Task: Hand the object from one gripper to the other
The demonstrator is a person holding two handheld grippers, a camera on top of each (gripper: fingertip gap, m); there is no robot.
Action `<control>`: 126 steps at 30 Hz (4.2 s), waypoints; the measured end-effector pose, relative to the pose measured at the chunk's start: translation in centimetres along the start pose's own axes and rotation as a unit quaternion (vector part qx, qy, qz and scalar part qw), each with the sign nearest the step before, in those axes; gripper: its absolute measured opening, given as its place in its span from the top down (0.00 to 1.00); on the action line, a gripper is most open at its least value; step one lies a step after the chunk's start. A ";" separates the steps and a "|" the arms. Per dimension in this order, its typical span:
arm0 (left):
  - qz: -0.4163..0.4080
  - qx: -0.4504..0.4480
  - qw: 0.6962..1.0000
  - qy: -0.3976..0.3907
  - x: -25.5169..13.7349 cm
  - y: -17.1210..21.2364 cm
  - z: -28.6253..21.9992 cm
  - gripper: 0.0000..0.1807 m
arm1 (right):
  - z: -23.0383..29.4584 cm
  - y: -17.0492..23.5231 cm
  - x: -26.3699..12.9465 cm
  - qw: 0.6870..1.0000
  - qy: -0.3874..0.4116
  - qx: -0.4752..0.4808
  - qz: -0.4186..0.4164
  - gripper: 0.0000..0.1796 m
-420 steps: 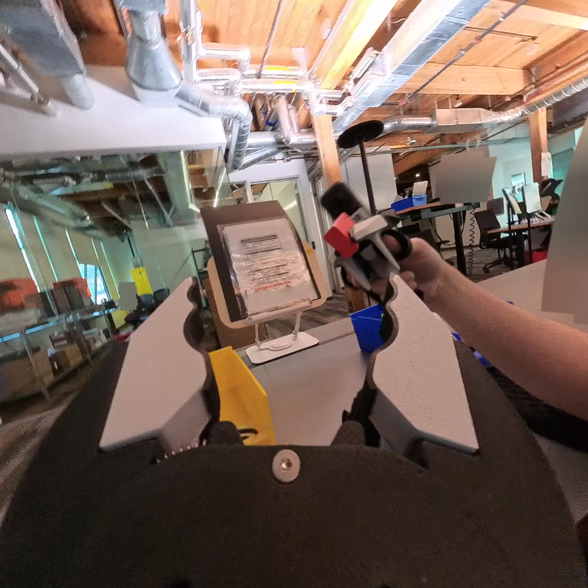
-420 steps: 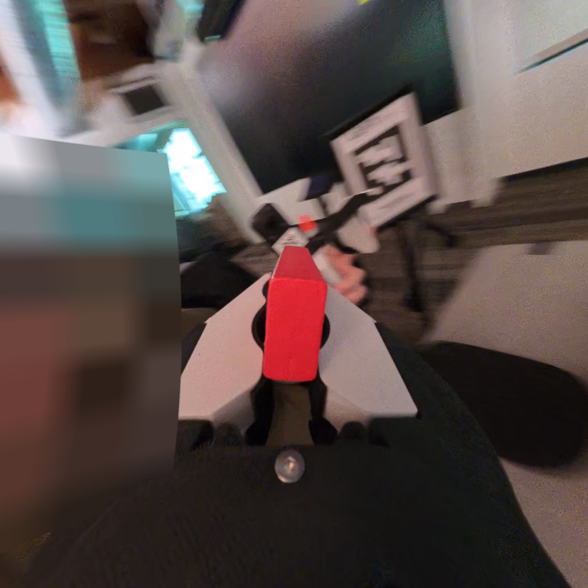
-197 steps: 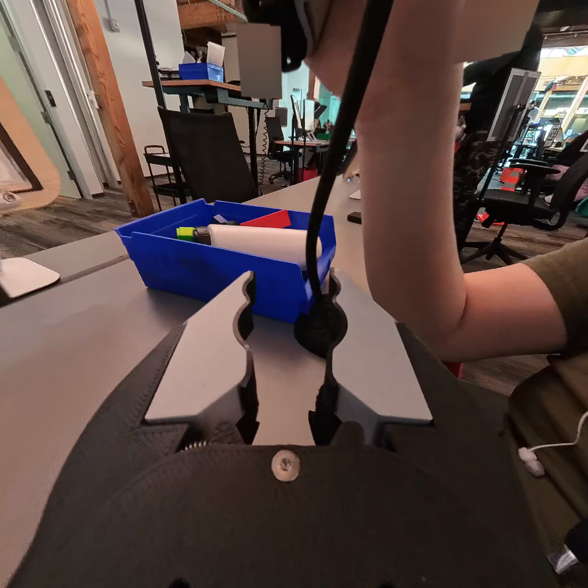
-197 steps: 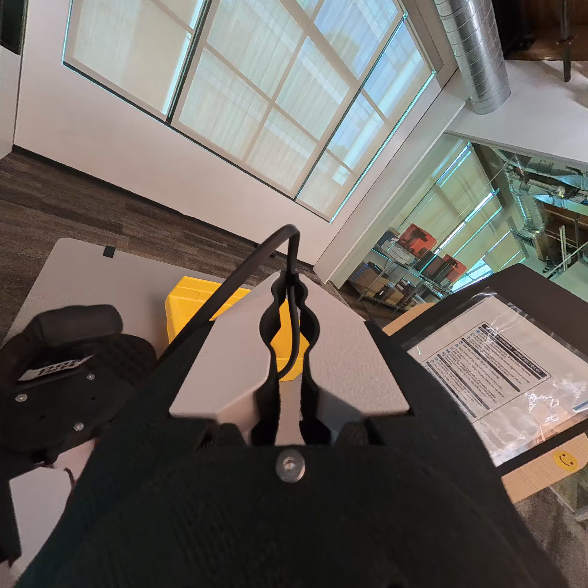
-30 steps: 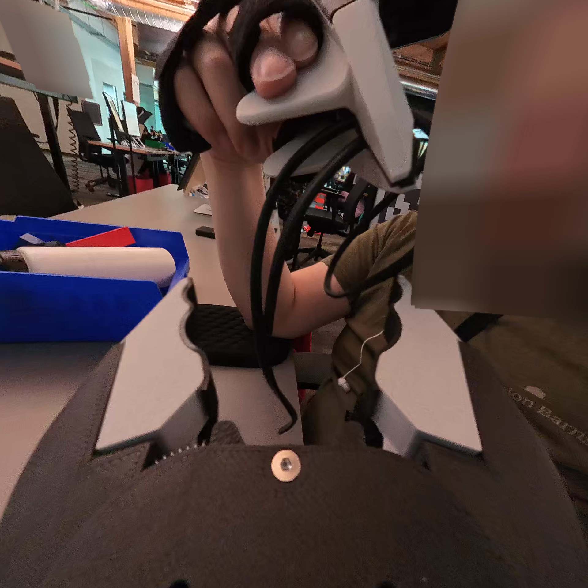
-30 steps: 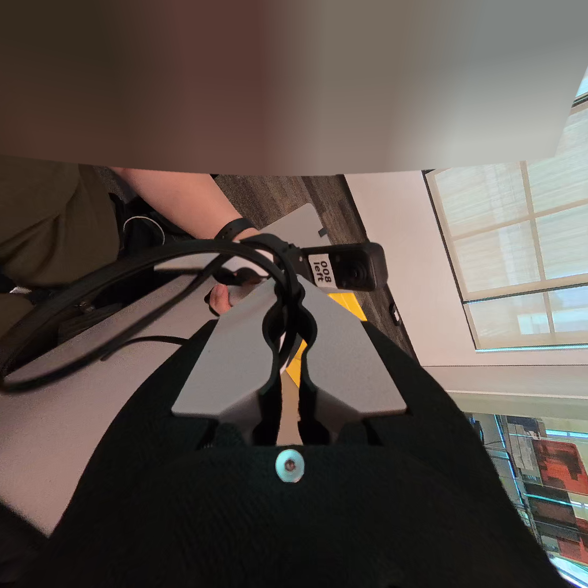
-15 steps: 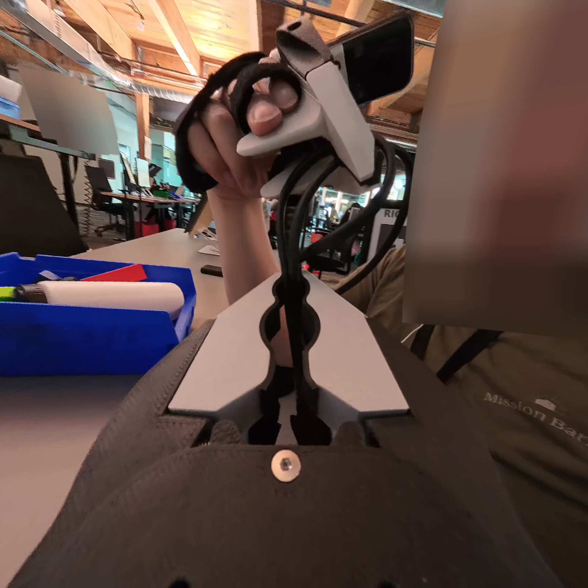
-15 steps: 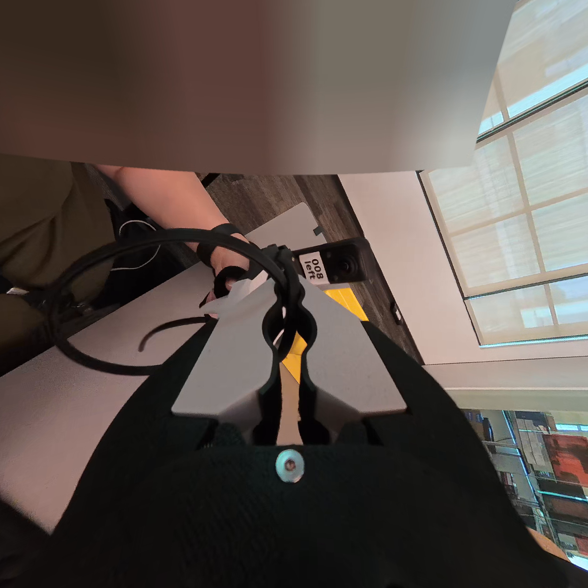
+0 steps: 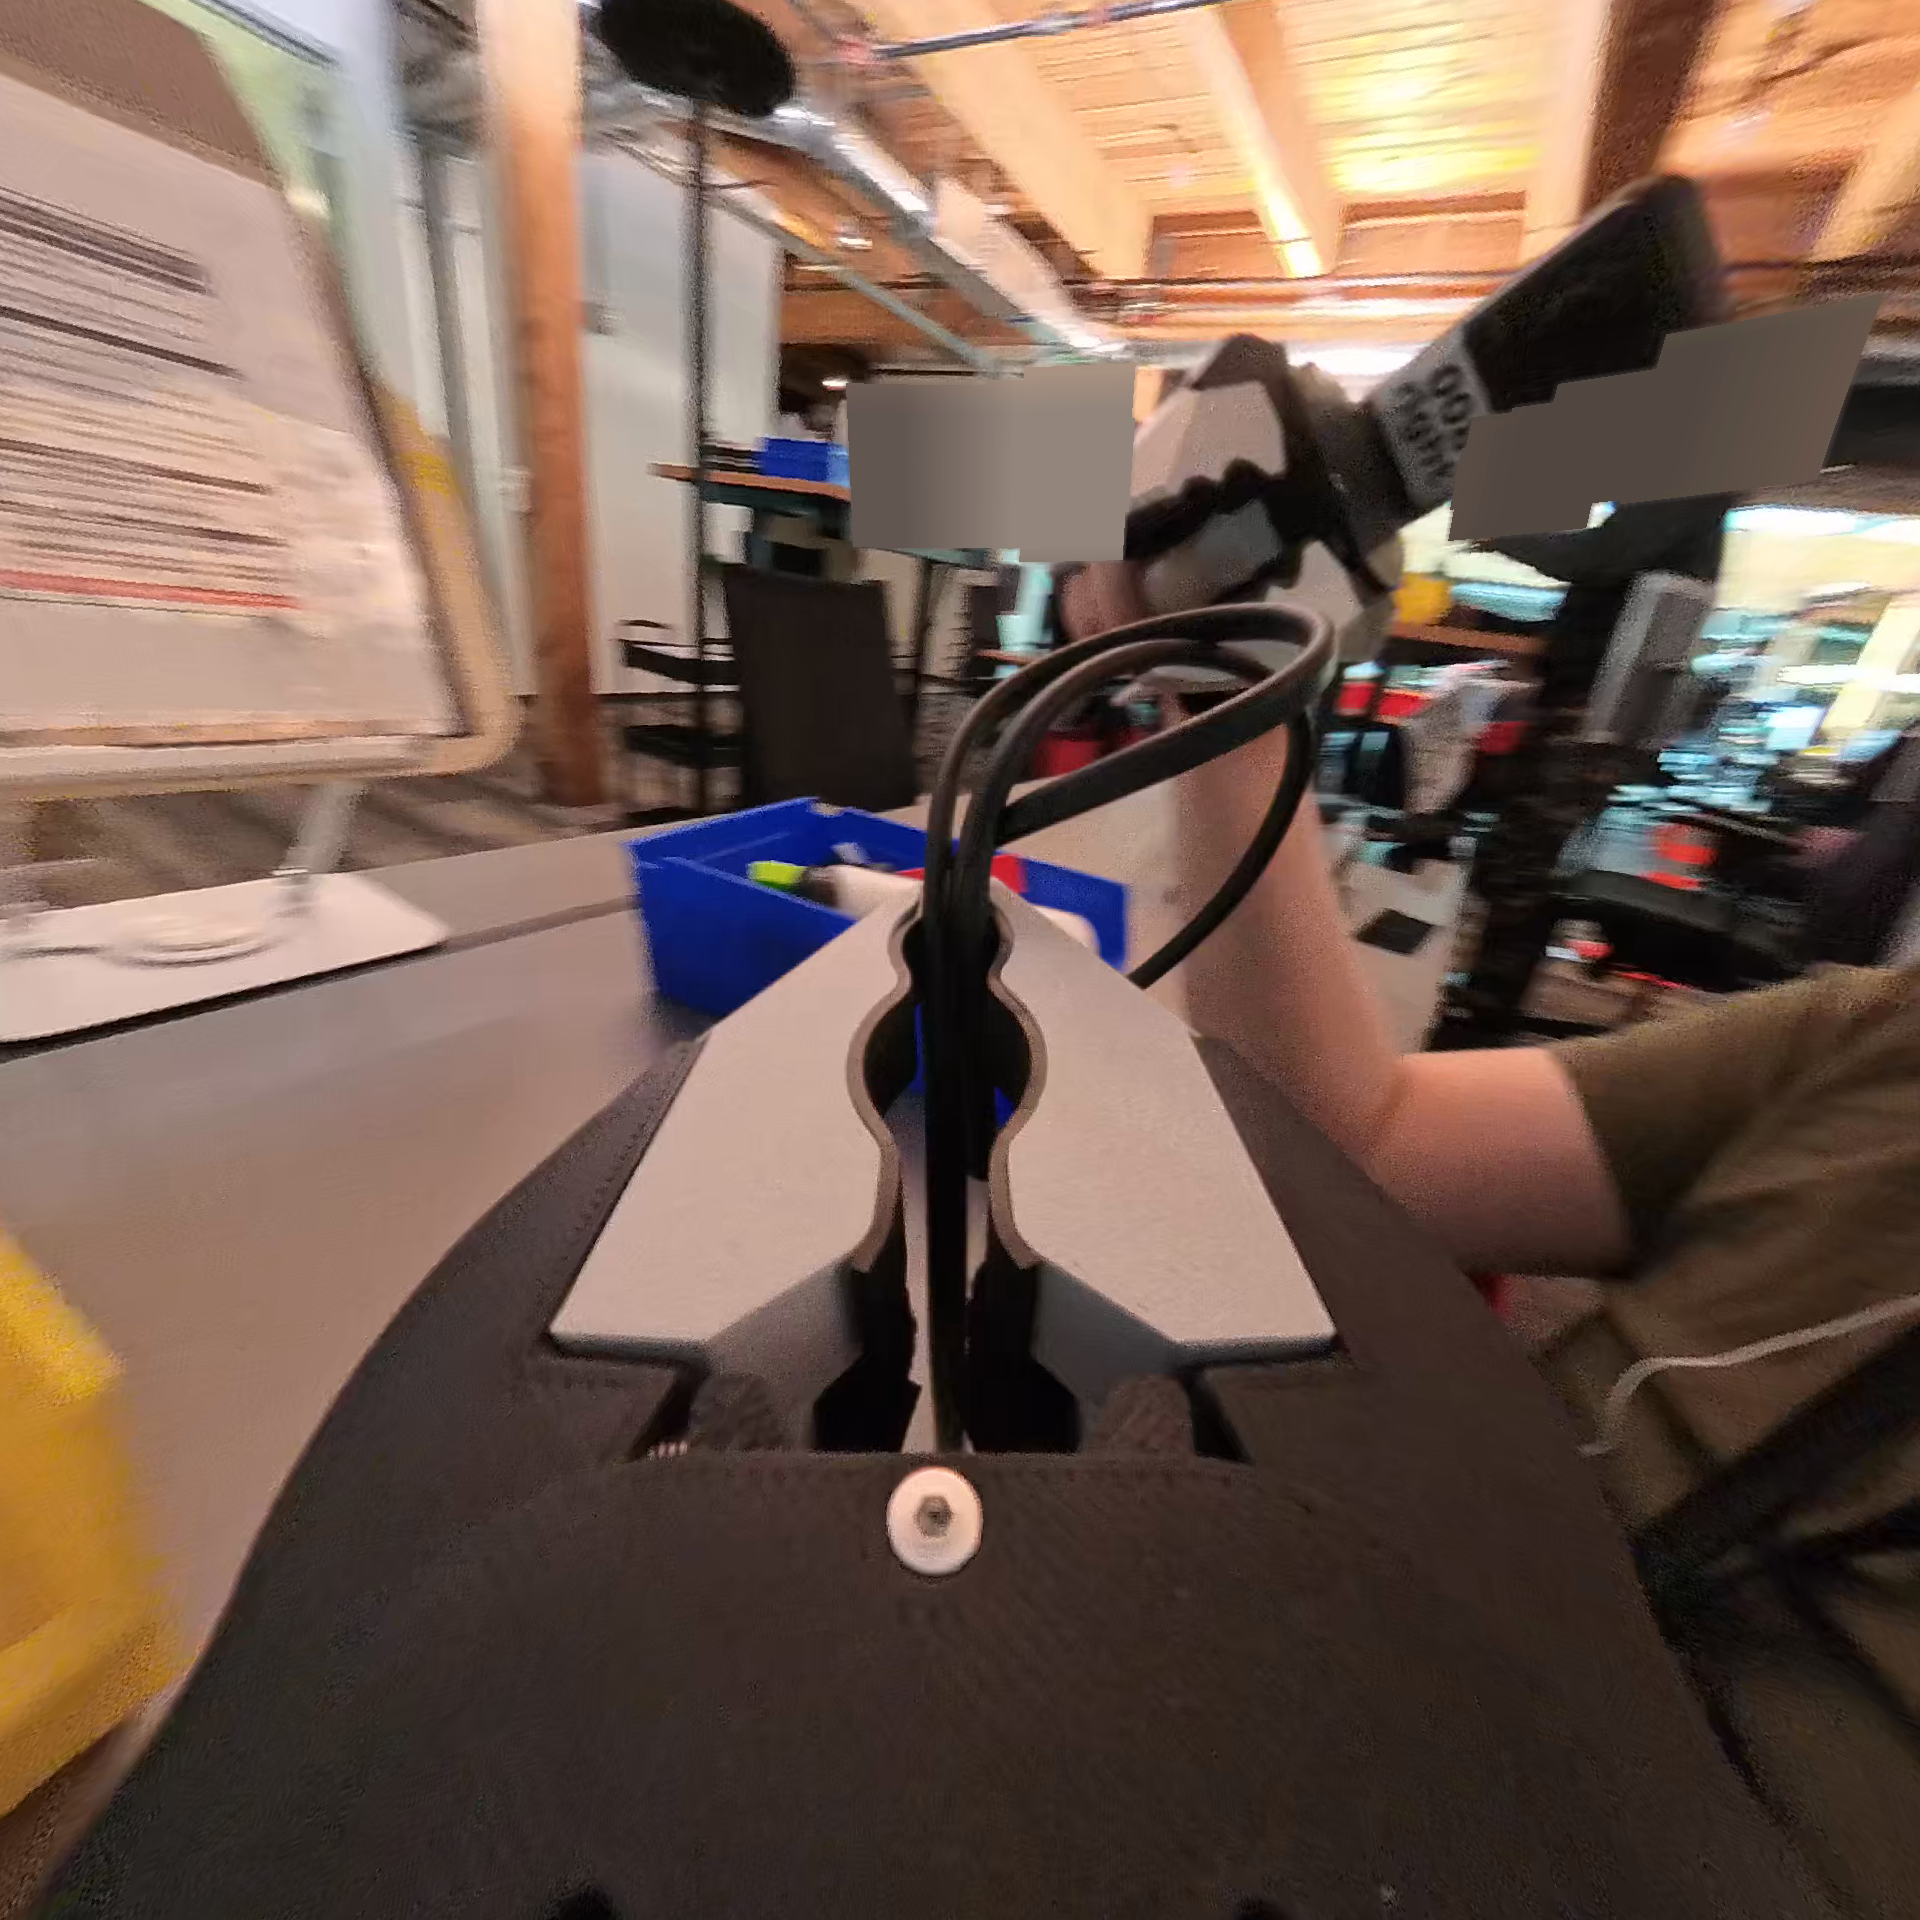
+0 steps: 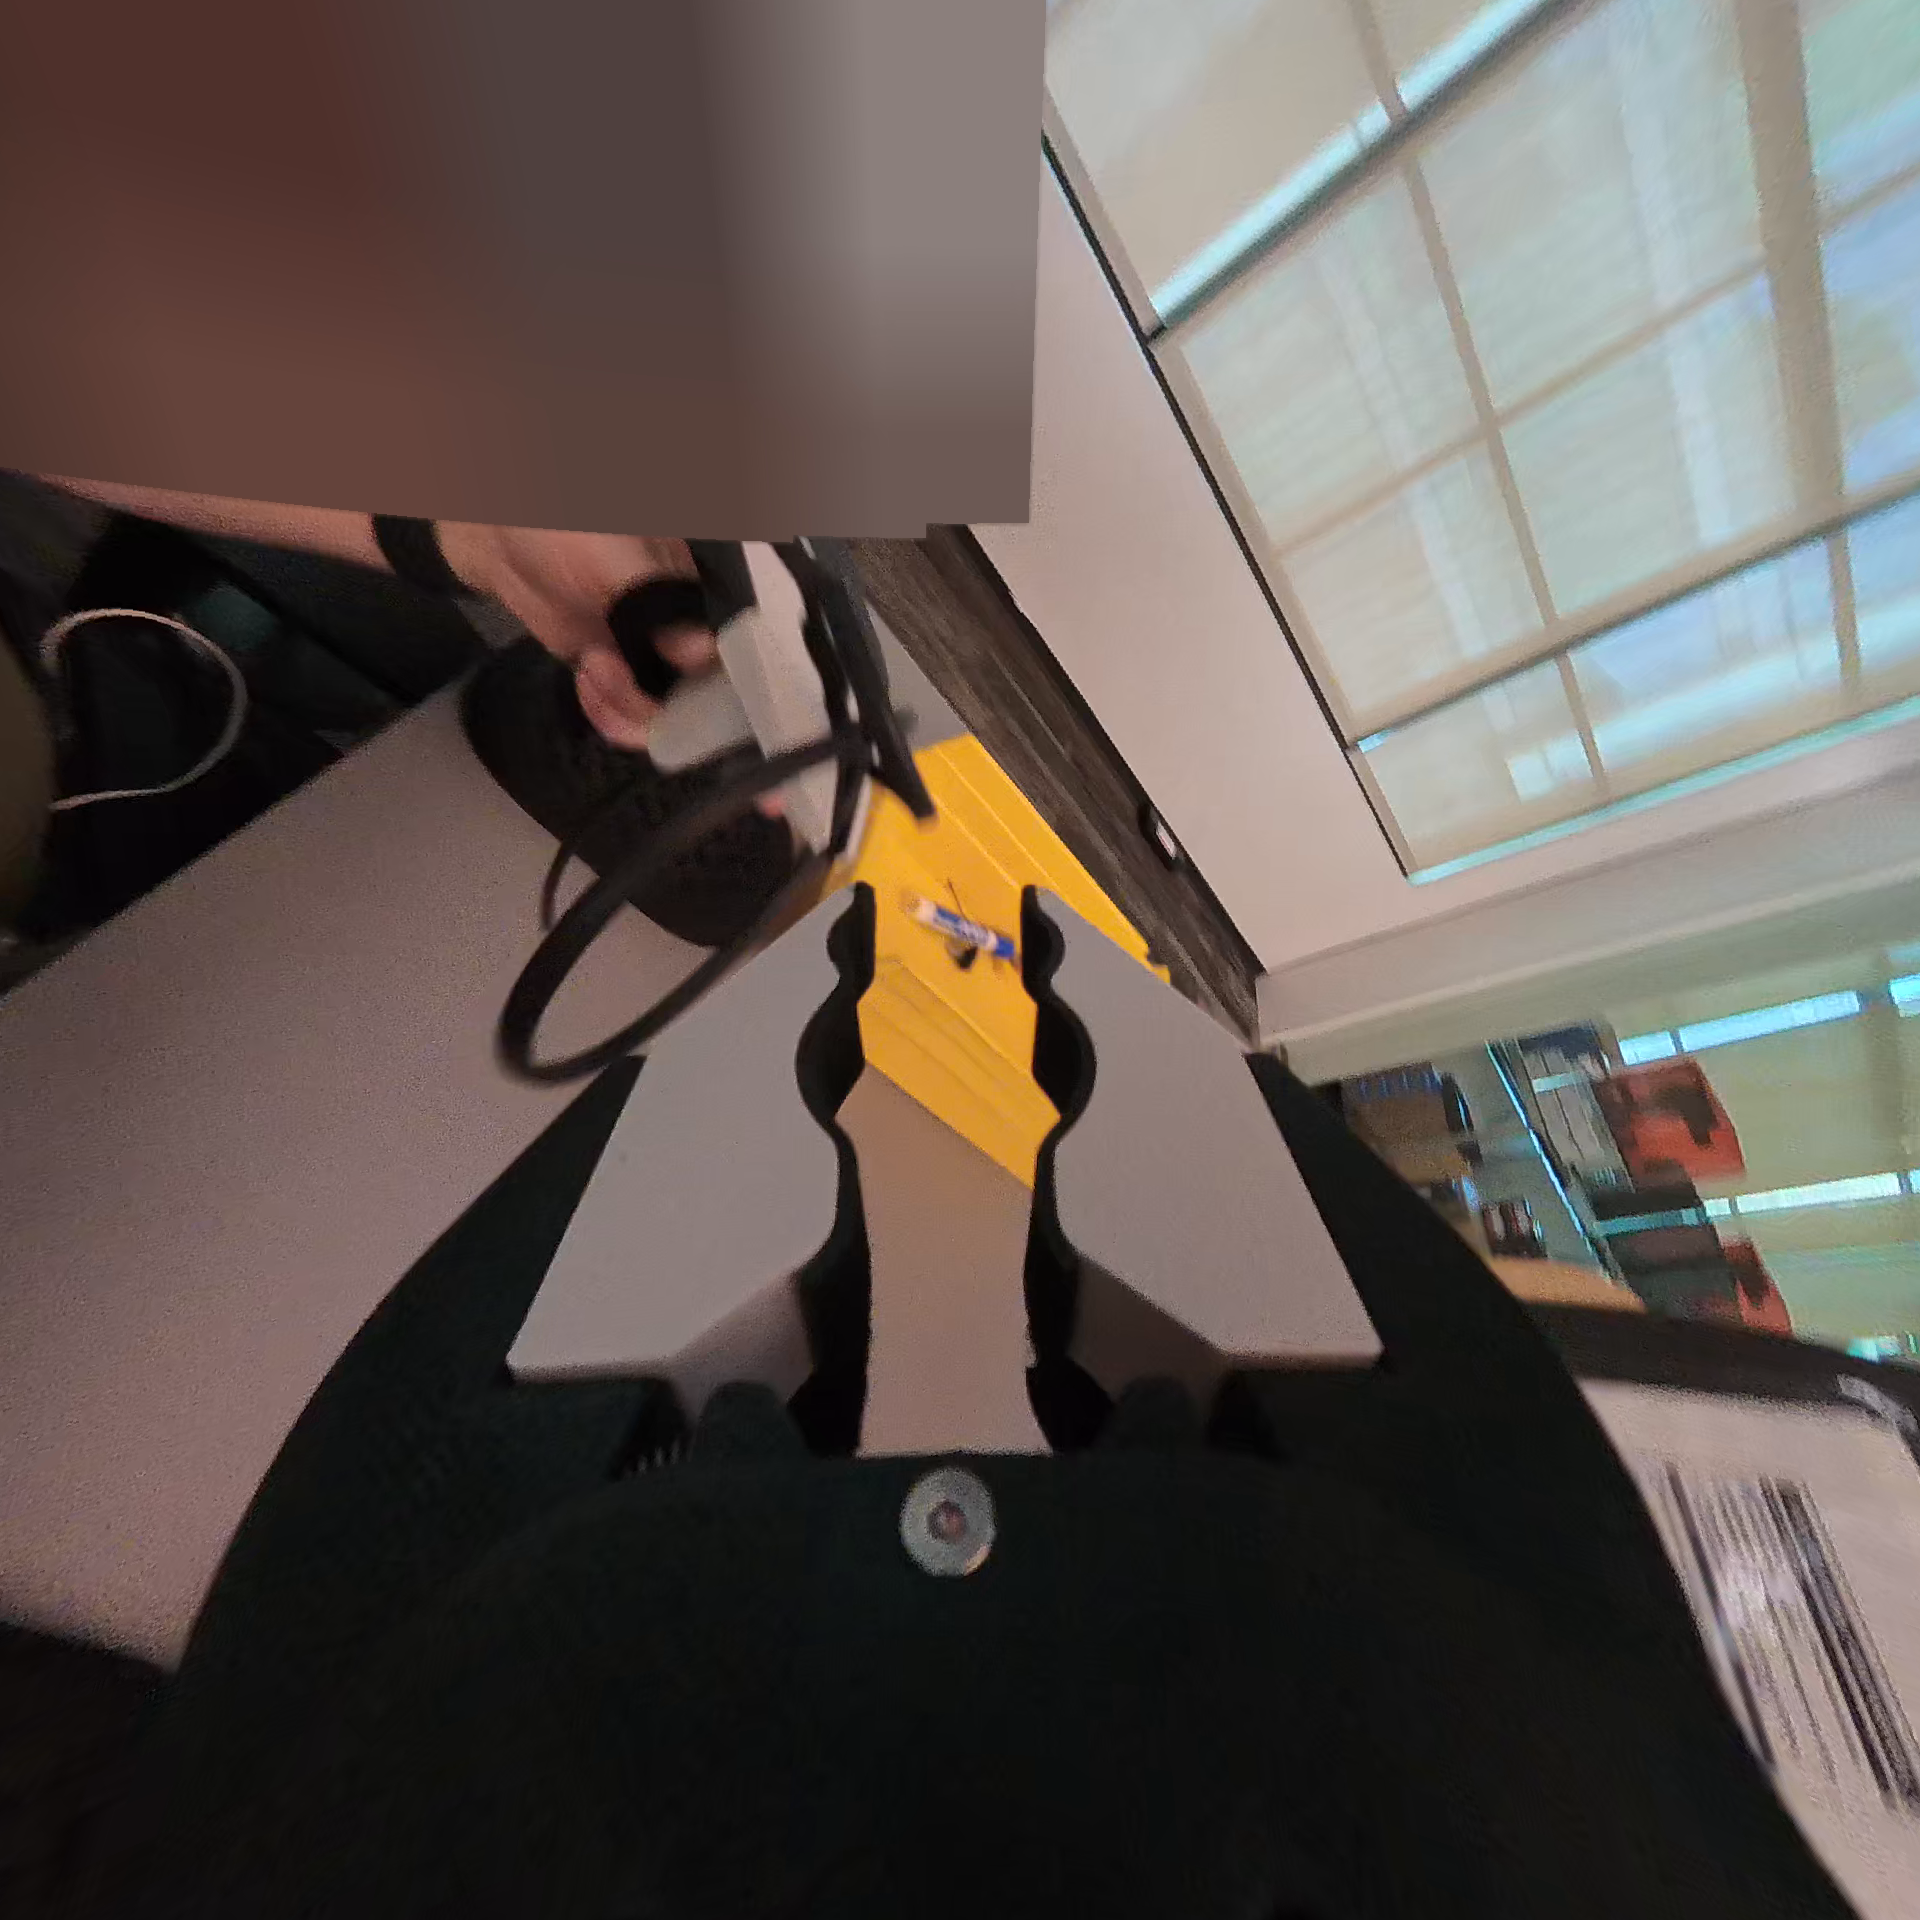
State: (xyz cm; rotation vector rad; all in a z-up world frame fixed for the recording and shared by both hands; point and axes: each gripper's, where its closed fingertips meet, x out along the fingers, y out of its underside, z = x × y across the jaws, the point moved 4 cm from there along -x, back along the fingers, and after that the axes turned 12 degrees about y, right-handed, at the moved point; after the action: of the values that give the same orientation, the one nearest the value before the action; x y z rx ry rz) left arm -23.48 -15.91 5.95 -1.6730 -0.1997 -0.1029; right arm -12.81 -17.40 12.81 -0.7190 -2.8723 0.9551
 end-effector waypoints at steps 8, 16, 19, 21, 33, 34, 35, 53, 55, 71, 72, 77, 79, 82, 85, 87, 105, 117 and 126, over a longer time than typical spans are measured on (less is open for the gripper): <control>0.148 0.180 0.911 -0.341 -8.2 -3.0 1.8 0.98 | -3.7 5.1 -2.6 0.984 0.106 0.022 0.142 0.83; 0.224 0.287 0.808 -0.464 -10.0 -4.1 0.5 0.98 | -0.5 -2.7 2.5 0.986 0.118 -0.103 0.048 0.74; 0.244 0.320 0.790 -0.463 -9.0 -3.7 0.3 0.98 | 2.0 -5.2 5.6 0.992 0.087 -0.083 0.029 0.69; 0.264 0.348 0.773 -0.461 -8.2 -3.3 0.1 0.98 | 3.0 -5.4 7.3 0.996 0.065 -0.043 0.051 0.66; 0.372 0.491 0.655 -0.438 -4.3 -0.6 -0.1 0.98 | 5.1 -1.8 10.6 0.985 0.001 0.033 0.171 0.70; 0.377 0.497 0.649 -0.435 -4.1 -0.4 0.0 0.98 | 5.2 -1.4 10.7 0.982 -0.005 0.046 0.182 0.72; 0.381 0.501 0.646 -0.432 -3.9 -0.2 0.0 0.98 | 5.1 -0.9 10.9 0.979 -0.008 0.058 0.194 0.73; 0.400 0.544 0.577 -0.459 -3.9 0.2 0.3 0.82 | 5.2 2.4 11.2 0.957 -0.016 0.045 0.285 0.96; 0.384 0.516 0.600 -0.475 -4.5 -0.6 0.0 0.73 | 4.1 2.8 10.8 0.958 0.008 0.042 0.285 0.96; 0.289 0.463 0.664 -0.512 -8.6 -2.2 -1.5 0.75 | -12.0 8.1 -2.1 0.890 0.321 0.302 0.118 0.96; 0.279 0.445 0.688 -0.501 -8.3 -2.0 -1.3 0.75 | -12.1 8.3 -2.5 0.889 0.320 0.305 0.117 0.96; 0.207 0.338 0.813 -0.427 -6.7 -1.2 -0.8 0.70 | -11.2 8.4 -2.5 0.898 0.274 0.321 0.124 0.96; 0.184 0.304 0.849 -0.392 -5.9 -0.9 -0.9 0.65 | -10.6 8.0 -1.9 0.906 0.256 0.309 0.136 0.96; 0.166 0.279 0.873 -0.364 -5.1 -0.7 -0.8 0.59 | -8.9 7.2 -0.5 0.922 0.211 0.279 0.164 0.96; 0.121 0.284 0.878 -0.366 -4.9 -1.5 -0.9 0.61 | -6.9 7.2 1.1 0.927 0.183 0.224 0.237 0.96; 0.083 0.291 0.884 -0.356 -4.7 -2.6 -1.5 0.61 | -5.5 7.4 2.5 0.927 0.167 0.185 0.281 0.96; 0.163 0.218 0.954 -0.126 -2.6 2.4 -1.8 0.66 | 4.5 -2.0 4.8 0.983 -0.144 0.088 0.076 0.96; 0.060 0.131 0.989 -0.044 -3.1 -0.4 -3.4 1.00 | 2.3 -0.1 4.6 0.969 -0.148 0.192 0.053 0.95; 0.004 0.055 0.996 -0.077 -3.8 -3.6 -0.8 1.00 | 0.5 0.4 4.8 0.968 -0.103 0.225 0.038 0.83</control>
State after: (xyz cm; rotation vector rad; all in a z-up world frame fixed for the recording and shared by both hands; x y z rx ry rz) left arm -27.83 -16.64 8.85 -1.5723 -0.3090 0.0429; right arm -16.98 -15.31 11.61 -0.7204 -2.6359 1.7056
